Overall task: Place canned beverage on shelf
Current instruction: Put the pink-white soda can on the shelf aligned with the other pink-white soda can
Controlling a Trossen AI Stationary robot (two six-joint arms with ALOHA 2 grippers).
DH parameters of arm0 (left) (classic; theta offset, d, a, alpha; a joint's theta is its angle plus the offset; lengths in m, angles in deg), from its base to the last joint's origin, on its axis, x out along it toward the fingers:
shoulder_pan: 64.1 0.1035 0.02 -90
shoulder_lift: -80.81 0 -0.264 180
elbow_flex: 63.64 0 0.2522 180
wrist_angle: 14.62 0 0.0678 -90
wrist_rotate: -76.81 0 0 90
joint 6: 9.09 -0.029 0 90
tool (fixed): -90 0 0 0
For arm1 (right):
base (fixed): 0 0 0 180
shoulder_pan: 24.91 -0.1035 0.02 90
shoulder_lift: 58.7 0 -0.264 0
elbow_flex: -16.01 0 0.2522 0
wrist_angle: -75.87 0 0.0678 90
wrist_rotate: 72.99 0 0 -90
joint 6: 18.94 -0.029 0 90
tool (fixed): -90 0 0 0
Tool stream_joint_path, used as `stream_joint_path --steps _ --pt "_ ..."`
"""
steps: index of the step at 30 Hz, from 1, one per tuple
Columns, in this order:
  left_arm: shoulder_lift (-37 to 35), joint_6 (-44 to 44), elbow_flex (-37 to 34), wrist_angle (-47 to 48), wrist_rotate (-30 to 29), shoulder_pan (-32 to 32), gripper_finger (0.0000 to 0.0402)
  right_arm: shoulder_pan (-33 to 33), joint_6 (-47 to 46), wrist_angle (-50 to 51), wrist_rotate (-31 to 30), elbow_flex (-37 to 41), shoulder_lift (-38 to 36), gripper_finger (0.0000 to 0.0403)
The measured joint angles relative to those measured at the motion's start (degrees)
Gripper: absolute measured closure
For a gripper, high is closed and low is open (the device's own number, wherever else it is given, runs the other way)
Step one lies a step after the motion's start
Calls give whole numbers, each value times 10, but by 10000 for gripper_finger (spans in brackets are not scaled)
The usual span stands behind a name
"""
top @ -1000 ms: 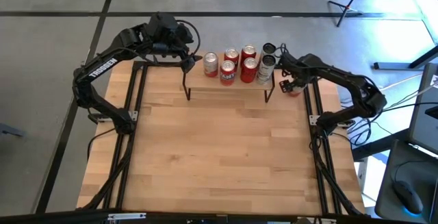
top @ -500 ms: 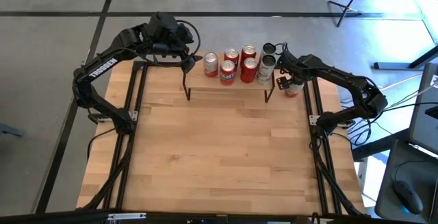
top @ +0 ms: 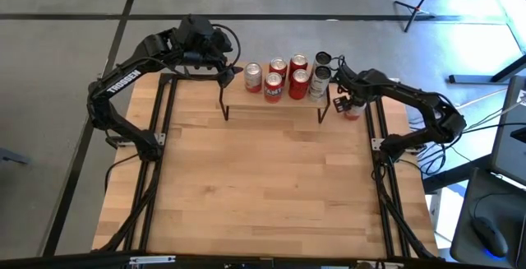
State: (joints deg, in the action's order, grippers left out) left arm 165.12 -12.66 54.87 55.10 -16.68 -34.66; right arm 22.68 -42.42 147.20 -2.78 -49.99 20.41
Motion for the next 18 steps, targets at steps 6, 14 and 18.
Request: stream_joint_path --steps 6,14,18 --pt "0 0 0 0 0 0 43 0 15 35 10 -14 -37 121" --pt "0 9 0 0 0 -8 43 -11 32 97 50 -19 -134 119" --pt "0 27 0 0 0 -8 43 -43 36 113 77 -19 -182 121"
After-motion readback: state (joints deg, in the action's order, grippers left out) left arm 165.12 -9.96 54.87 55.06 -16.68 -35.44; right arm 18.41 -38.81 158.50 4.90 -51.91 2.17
